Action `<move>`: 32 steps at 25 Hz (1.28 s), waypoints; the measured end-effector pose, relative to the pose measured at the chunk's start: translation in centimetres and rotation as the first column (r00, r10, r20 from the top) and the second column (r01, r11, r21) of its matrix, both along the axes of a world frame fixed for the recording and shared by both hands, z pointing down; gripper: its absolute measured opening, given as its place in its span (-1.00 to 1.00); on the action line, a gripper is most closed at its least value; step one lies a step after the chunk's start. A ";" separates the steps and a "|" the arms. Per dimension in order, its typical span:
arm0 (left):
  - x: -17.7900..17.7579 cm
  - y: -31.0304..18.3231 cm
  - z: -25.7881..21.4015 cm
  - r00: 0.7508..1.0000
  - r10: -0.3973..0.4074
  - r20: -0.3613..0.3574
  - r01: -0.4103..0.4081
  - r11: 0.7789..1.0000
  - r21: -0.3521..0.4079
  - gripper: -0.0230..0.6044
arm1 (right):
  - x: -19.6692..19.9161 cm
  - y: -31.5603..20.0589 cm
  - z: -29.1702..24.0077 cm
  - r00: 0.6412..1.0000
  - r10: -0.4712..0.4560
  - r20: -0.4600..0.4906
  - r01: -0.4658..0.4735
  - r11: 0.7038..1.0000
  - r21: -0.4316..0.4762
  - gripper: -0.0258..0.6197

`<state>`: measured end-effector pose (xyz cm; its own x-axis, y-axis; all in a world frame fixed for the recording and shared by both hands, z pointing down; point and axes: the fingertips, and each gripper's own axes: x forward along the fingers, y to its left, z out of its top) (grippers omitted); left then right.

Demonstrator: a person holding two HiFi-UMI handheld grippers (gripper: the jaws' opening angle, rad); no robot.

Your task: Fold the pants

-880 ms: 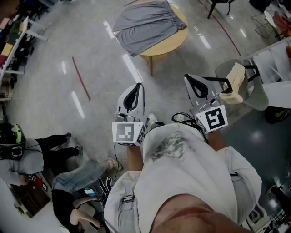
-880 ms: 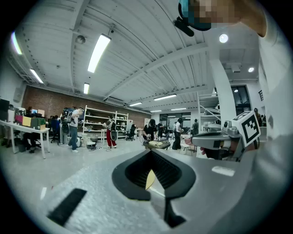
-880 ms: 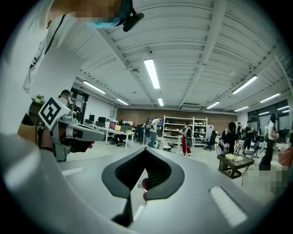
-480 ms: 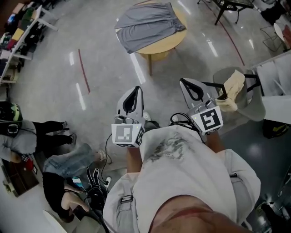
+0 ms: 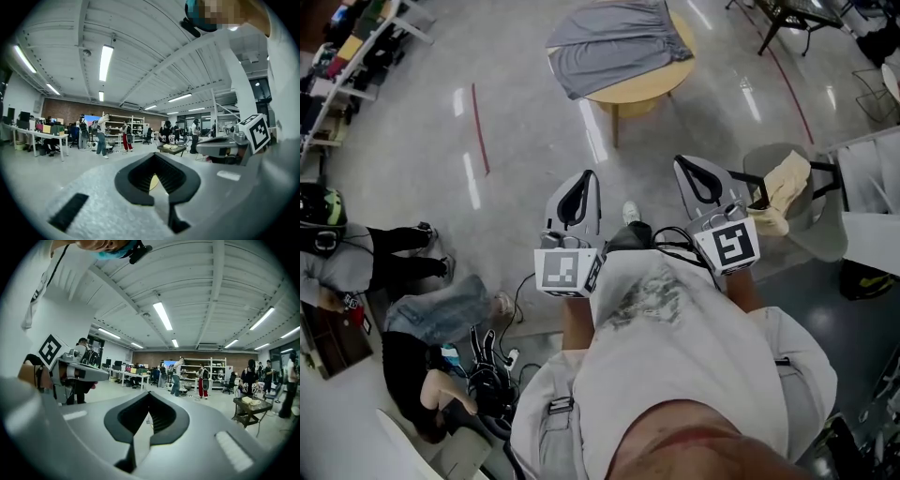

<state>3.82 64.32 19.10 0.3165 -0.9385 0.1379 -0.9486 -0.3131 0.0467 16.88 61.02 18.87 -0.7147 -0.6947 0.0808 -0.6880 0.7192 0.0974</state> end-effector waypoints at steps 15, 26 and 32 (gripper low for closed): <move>-4.5 -9.8 1.2 0.999 0.045 -0.016 -0.044 0.999 0.010 -0.91 | -4.8 -9.1 1.5 0.996 0.067 -0.067 -0.069 0.997 -0.030 -0.90; -8.1 -14.1 2.1 0.994 0.096 -0.051 -0.097 0.995 -0.004 -0.91 | -8.6 -12.8 2.1 0.988 0.105 -0.117 -0.112 0.992 -0.056 -0.90; -9.0 -16.0 2.3 0.994 0.090 -0.061 -0.090 0.996 -0.010 -0.91 | -9.4 -14.5 2.4 0.985 0.099 -0.140 -0.111 0.991 -0.079 -0.90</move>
